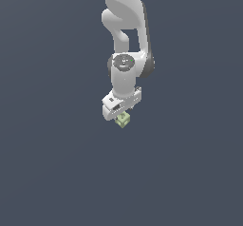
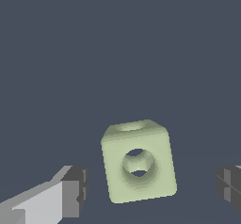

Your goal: Pick up the object and move it to a goal position.

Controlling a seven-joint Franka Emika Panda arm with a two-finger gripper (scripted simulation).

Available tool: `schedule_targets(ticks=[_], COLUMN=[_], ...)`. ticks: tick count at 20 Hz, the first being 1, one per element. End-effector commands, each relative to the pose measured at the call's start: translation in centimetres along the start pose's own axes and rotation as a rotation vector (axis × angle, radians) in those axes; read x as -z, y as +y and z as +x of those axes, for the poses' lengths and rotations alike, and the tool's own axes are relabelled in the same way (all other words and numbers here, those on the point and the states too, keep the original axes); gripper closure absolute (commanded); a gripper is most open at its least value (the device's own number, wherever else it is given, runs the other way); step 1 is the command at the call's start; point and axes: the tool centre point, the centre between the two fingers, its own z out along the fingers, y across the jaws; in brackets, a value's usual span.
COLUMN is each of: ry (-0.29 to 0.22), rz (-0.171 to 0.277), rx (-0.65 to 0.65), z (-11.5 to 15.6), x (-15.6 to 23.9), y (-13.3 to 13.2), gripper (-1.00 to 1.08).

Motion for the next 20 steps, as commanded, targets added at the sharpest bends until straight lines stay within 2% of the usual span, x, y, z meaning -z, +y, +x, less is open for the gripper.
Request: schedule_targets(ticks=[1,9,20], ry=[0.001,0.002,0.002], rz=[-0.003,-0.008,-0.008], rx=[0.053,0.147,0.155], z=[-0.3,-1.0,-1.1], x=[-0.5,-1.3,-2.5], y=[-0.1,-0.3,-0.3], gripper=[-0.92,-0.92,-0.92])
